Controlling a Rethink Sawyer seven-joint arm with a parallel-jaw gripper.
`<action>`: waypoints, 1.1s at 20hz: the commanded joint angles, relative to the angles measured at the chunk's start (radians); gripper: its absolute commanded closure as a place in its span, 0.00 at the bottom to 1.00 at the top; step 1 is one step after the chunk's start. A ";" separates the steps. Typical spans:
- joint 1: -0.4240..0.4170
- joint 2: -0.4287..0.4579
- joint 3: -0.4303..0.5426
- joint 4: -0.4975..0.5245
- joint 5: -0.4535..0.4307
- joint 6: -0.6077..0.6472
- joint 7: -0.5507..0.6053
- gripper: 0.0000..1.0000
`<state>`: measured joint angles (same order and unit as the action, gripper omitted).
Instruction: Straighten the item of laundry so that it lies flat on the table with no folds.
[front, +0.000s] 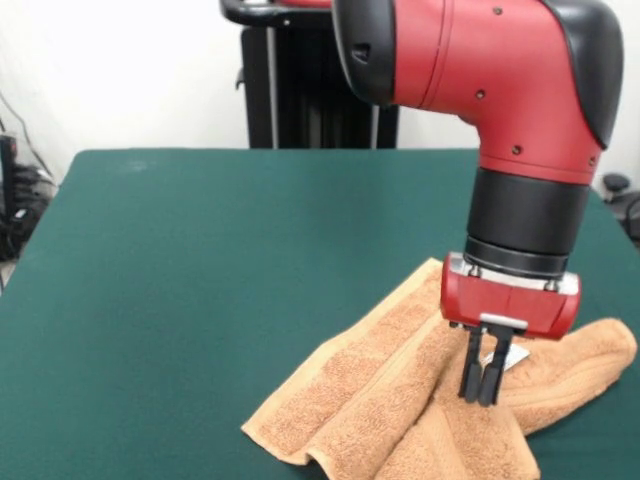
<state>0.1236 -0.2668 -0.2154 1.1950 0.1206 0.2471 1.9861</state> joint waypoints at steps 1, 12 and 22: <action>-0.017 -0.046 0.054 0.073 0.036 0.083 0.160 1.00; -0.048 -0.219 0.072 0.171 0.016 0.232 0.089 1.00; -0.154 -0.218 0.166 0.238 -0.051 0.130 0.005 1.00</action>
<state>0.0082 -0.5058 -0.1991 1.2599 0.1193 0.3536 1.9861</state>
